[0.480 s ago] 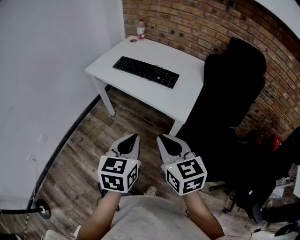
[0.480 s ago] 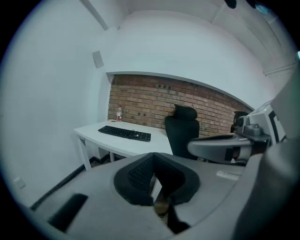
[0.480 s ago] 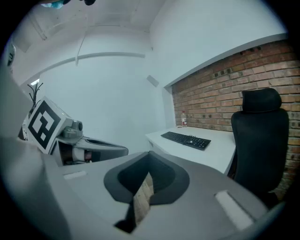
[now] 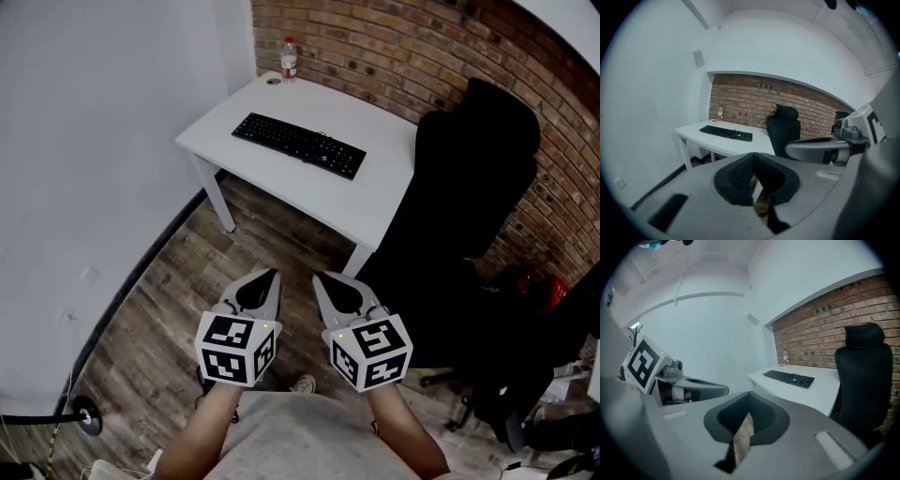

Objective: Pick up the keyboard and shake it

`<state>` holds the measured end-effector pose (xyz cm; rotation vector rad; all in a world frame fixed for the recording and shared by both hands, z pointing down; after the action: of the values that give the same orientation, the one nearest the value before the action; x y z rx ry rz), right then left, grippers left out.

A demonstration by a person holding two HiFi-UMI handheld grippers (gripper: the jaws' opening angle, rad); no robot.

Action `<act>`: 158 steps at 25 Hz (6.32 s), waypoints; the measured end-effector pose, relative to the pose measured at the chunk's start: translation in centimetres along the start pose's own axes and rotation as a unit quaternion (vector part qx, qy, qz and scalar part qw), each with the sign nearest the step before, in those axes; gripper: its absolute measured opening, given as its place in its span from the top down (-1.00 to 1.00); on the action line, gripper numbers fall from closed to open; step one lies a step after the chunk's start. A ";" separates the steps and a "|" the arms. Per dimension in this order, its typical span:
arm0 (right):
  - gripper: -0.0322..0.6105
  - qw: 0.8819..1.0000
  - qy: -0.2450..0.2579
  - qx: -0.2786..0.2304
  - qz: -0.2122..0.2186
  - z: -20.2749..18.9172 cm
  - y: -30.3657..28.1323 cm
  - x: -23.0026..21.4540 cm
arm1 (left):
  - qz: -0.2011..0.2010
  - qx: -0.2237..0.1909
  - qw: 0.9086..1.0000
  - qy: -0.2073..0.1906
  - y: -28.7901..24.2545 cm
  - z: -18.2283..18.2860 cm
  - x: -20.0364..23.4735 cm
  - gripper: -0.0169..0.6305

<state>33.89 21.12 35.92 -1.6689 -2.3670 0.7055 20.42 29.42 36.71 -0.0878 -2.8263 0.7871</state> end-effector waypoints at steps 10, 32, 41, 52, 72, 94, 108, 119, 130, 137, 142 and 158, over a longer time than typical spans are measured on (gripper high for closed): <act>0.87 1.000 0.004 0.013 0.013 1.9 -5.0 -0.1 | 0.002 0.003 1.000 0.010 -2.2 1.6 4.5 0.98; 0.87 0.999 -0.004 0.038 -0.021 11.5 -22.7 1.4 | -0.046 0.013 0.999 0.011 -8.9 9.3 22.7 0.97; 0.87 0.998 -0.011 0.038 -0.043 13.7 -26.5 2.1 | -0.069 0.014 0.998 0.007 -10.4 11.1 27.1 0.97; 0.87 0.997 -0.024 0.031 -0.060 15.6 -29.9 -0.6 | -0.077 0.020 0.997 0.000 -14.0 13.4 30.0 0.97; 0.87 0.995 -0.065 0.035 -0.065 19.5 -36.2 -15.3 | -0.083 0.054 0.995 -0.012 -28.9 21.3 30.4 0.97; 0.87 0.982 -0.129 0.063 -0.121 17.3 -36.1 -28.4 | -0.108 0.086 0.990 -0.033 -38.8 25.0 31.8 0.76; 0.56 0.954 -0.175 0.089 -0.227 15.6 -35.6 -31.0 | -0.126 0.145 0.980 -0.053 -43.3 26.5 40.9 0.18; 0.27 0.929 -0.205 0.118 -0.284 13.8 -34.5 -33.1 | -0.138 0.195 0.970 -0.046 -46.9 27.3 45.8 -0.20; -0.28 0.911 -0.296 0.130 -0.257 11.4 -33.8 -36.1 | -0.164 0.246 0.954 -0.049 -49.1 26.9 45.6 -0.42; -0.42 0.906 -0.329 0.148 -0.223 11.0 -34.7 -37.6 | -0.157 0.269 0.948 -0.063 -49.7 27.0 44.8 -0.49; -0.40 0.901 -0.340 0.161 -0.216 11.0 -35.2 -38.1 | -0.147 0.293 0.943 -0.061 -50.0 27.4 44.5 -0.49; -0.26 0.890 -0.358 0.159 -0.235 12.3 -35.1 -37.8 | -0.154 0.286 0.945 -0.042 -49.8 28.7 44.7 -0.22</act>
<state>13.19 -26.56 46.60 -0.7000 -2.7139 1.6976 -29.43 -22.72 46.53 0.4717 -2.4671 1.5052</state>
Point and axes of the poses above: the fingertips, and each gripper's own axes: y backward along the fingers, x to its left, z out of its top, the point moved 9 cm from there along y, backward along the fingers, and after that the axes turned 10 degrees about x, right-handed, at the moved point
